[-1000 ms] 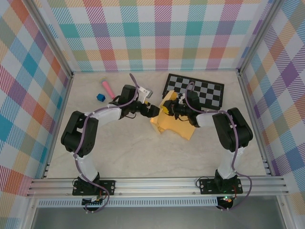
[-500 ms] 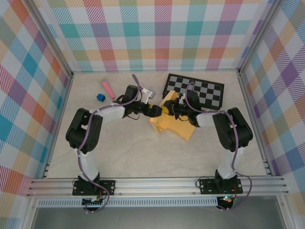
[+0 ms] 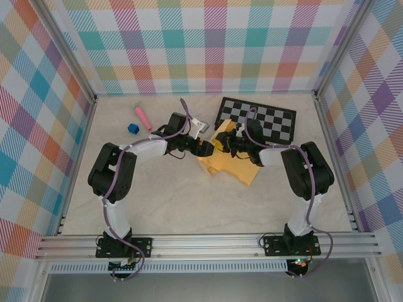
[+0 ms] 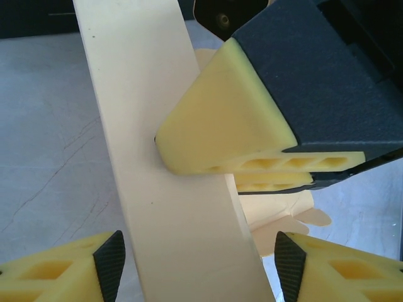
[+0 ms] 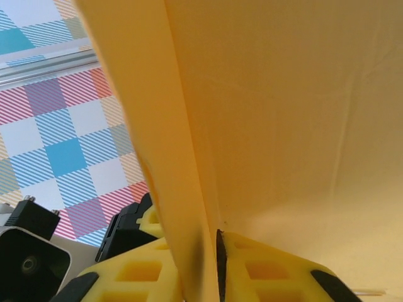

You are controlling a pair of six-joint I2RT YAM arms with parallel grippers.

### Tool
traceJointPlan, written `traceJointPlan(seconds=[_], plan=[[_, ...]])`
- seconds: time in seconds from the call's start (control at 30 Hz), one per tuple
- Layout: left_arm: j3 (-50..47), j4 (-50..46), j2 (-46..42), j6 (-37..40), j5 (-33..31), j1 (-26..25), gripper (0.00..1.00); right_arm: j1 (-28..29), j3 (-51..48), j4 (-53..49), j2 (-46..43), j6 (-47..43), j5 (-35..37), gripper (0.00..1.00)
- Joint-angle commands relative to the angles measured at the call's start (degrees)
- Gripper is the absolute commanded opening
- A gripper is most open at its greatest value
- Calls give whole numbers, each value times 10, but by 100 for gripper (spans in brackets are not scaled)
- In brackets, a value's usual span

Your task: Fold the paper box

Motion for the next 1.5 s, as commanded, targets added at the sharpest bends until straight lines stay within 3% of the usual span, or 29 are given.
traceJointPlan(seconds=[0.0, 0.23, 0.4, 0.5, 0.57, 0.67, 0.73, 0.8, 0.97, 1.07, 1.13, 1.3, 1.47], plan=[[17, -21, -1, 15, -1, -3, 61, 3, 12, -27, 1, -27, -1, 28], [18, -35, 5, 21, -3, -2, 57, -12, 30, -118, -24, -155, -16, 54], [17, -34, 5, 20, -2, 1, 57, -48, -5, -124, -62, -204, -38, 60], [17, -30, 4, 14, 0, 5, 56, -68, -10, -185, -95, -266, -31, 61], [19, -30, 4, 10, 1, 8, 56, -70, 14, -285, -121, -355, -10, 62], [20, -37, 3, 9, 6, 14, 56, -62, 58, -440, -151, -569, 20, 62], [17, -37, 2, 8, 11, 16, 56, -59, 50, -492, -172, -717, 51, 60], [12, -33, 0, 6, 14, 18, 55, -48, -6, -453, -209, -819, 102, 59], [-2, -22, -7, 5, 20, 20, 54, -2, -101, -360, -295, -1080, 123, 61], [-7, -28, -12, 10, 27, 26, 53, 21, -63, -460, -272, -1186, 124, 62], [-14, -30, -15, 11, 34, 33, 53, 49, -78, -447, -261, -1260, 145, 62], [-29, -22, -23, 7, 38, 37, 52, 112, -115, -325, -221, -1319, 208, 66], [-29, -20, -24, 3, 40, 37, 52, 157, -95, -312, -166, -1348, 229, 66]])
